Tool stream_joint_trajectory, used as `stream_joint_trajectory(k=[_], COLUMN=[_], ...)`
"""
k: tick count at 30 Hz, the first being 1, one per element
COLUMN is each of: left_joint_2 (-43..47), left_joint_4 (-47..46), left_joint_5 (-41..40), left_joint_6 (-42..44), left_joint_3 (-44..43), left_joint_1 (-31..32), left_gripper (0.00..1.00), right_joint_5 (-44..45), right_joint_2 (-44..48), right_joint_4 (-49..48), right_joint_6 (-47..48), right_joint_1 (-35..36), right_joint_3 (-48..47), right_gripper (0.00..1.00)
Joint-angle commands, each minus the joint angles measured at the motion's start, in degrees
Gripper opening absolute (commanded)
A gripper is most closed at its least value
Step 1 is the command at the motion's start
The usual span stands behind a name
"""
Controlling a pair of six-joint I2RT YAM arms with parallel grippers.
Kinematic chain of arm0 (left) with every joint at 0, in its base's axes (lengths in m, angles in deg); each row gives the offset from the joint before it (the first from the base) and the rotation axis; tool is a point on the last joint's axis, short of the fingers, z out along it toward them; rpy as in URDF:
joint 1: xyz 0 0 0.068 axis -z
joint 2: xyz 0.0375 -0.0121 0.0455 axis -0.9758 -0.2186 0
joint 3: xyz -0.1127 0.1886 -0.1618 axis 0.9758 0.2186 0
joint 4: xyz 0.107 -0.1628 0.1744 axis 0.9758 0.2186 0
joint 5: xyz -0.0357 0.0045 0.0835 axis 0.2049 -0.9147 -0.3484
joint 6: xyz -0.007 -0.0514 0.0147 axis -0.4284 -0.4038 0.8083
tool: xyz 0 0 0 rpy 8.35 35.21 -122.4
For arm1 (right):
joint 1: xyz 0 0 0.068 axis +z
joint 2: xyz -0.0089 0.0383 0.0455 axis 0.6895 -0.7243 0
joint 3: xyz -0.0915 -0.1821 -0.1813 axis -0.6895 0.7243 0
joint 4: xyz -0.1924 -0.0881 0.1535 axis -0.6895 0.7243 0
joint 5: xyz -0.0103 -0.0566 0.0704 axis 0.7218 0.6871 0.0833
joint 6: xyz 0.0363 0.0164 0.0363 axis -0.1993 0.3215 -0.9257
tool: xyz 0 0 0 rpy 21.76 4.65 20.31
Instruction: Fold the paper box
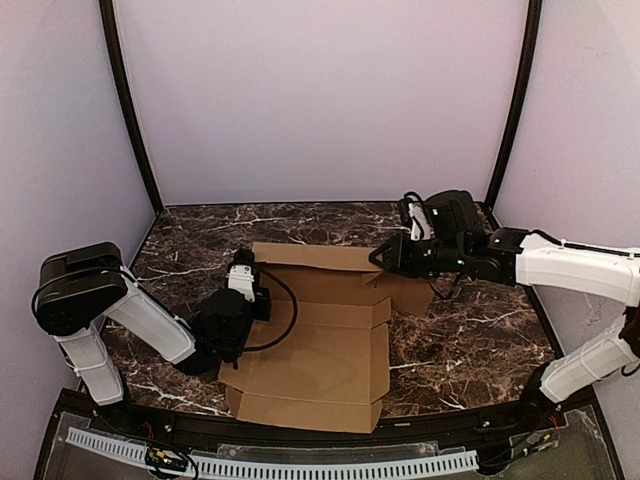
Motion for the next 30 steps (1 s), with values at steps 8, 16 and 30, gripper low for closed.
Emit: stream_joint_trajectory(k=[8, 16, 30], left_joint_2=[1.7, 2.3, 6.5], left_joint_4=[0.0, 4.5, 16.5], left_joint_5=[1.8, -2.2, -5.4], left_joint_6=[-1.6, -3.1, -12.5], left_joint_3=[-0.2, -2.5, -3.0], left_joint_1=[1.2, 1.1, -0.1], left_gripper=[0.01, 0.01, 0.01], right_joint_5=[-4.6, -3.3, 2.2], right_joint_2=[2.2, 6.4, 23.0], right_joint_4=[-8.6, -5.7, 3.5], right_joint_6=[-2.3, -0.3, 5.2], right_joint_1=[-0.7, -1.3, -1.4], right_joint_3=[2.2, 4.5, 16.9], right_gripper=[0.14, 0.51, 0.58])
